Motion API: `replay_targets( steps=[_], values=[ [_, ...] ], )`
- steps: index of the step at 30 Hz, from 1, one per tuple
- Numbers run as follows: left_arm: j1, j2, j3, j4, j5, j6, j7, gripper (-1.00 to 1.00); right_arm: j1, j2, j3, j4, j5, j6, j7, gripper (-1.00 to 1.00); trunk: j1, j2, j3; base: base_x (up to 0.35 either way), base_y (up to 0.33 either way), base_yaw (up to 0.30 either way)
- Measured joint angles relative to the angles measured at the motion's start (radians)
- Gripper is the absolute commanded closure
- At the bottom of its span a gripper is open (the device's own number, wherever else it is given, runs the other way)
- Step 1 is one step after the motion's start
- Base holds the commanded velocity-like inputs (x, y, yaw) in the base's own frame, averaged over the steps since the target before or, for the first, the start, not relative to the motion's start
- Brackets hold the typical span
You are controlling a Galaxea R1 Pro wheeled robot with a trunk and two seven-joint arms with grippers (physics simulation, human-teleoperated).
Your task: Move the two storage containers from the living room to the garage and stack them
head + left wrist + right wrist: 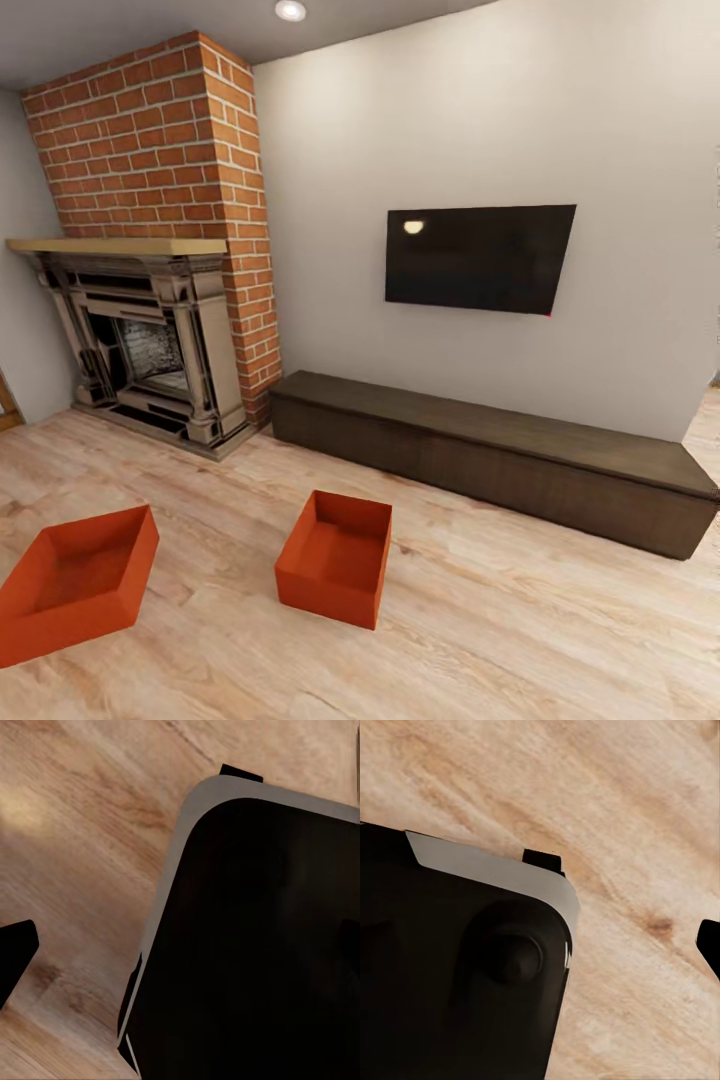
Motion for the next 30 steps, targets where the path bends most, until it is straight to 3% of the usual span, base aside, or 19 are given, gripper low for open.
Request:
replay_targets(
  steps=[18, 30],
  values=[
    [0.000, 0.000, 0.000, 0.000, 0.000, 0.000, 0.000, -1.00, 0.000, 0.000, -0.001, 0.000, 0.000, 0.000, 0.000, -1.00, 0.000, 0.000, 0.000, 0.316, 0.184, -0.241],
    [0.000, 0.000, 0.001, -0.001, 0.001, 0.000, 0.000, -1.00, 0.000, 0.000, -0.001, 0.000, 0.000, 0.000, 0.000, -1.00, 0.000, 0.000, 0.000, 0.306, 0.201, -0.160]
  ],
)
